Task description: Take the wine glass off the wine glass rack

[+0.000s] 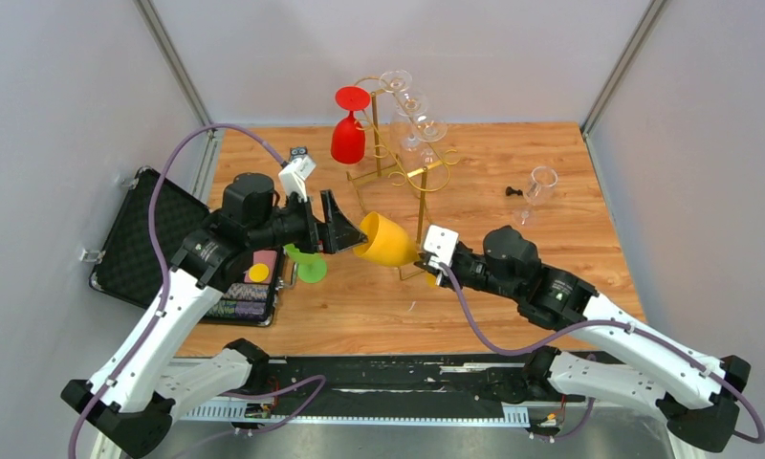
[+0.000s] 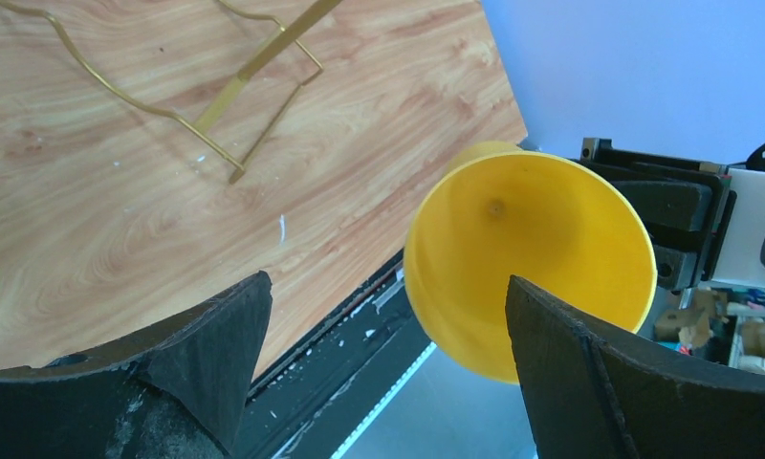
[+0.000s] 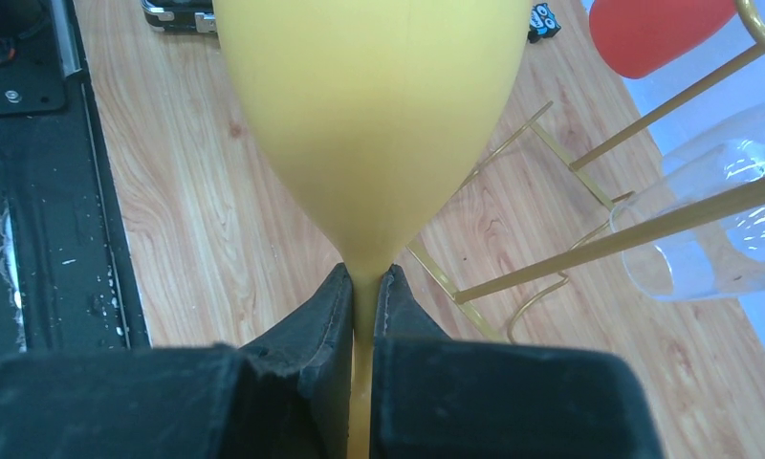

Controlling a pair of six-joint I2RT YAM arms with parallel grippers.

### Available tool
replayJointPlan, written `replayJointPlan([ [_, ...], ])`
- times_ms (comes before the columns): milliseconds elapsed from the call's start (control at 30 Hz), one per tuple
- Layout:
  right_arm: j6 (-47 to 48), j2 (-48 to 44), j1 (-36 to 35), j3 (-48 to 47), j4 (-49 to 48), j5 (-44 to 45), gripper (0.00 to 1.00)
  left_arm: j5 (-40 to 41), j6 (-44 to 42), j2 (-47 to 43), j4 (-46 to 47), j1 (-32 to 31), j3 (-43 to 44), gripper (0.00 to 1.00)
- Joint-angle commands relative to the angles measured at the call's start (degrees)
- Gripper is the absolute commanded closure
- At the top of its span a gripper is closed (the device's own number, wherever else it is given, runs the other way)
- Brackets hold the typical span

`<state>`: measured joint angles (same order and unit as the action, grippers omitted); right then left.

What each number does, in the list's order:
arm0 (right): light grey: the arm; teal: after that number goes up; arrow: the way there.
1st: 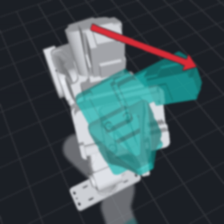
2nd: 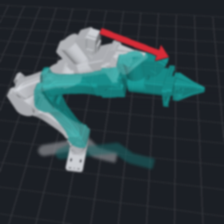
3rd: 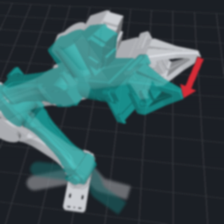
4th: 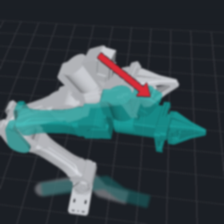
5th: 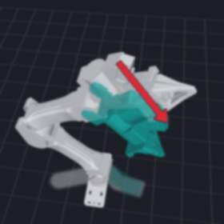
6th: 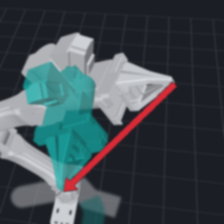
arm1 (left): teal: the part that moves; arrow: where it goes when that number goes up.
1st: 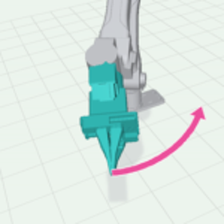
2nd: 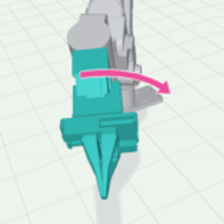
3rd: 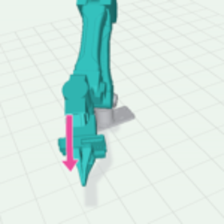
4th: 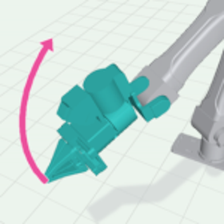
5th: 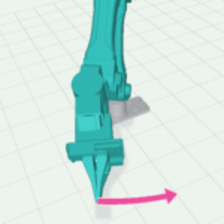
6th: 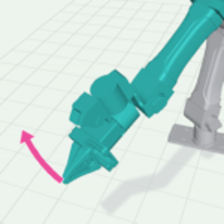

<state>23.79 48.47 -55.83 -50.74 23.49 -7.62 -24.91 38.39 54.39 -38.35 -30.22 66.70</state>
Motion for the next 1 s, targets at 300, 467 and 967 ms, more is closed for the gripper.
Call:
replayJointPlan([
  [300, 5.3, 3.0, -2.1, -3.9, -7.6, 0.4, 1.0, -5.6, -0.8, 1.0, -0.8, 0.4, -0.9, 0.19],
  [467, 5.4, 3.0, -2.2, -3.1, -8.6, 1.2, 1.0, -6.2, -0.7, 0.9, -0.8, 0.4, -1.1, 0.46],
  [967, 4.6, 1.7, -2.4, -0.9, -8.7, 3.1, 0.99, -5.1, -1.2, 1.7, -1.5, 0.5, 0.4, 1.0],
])
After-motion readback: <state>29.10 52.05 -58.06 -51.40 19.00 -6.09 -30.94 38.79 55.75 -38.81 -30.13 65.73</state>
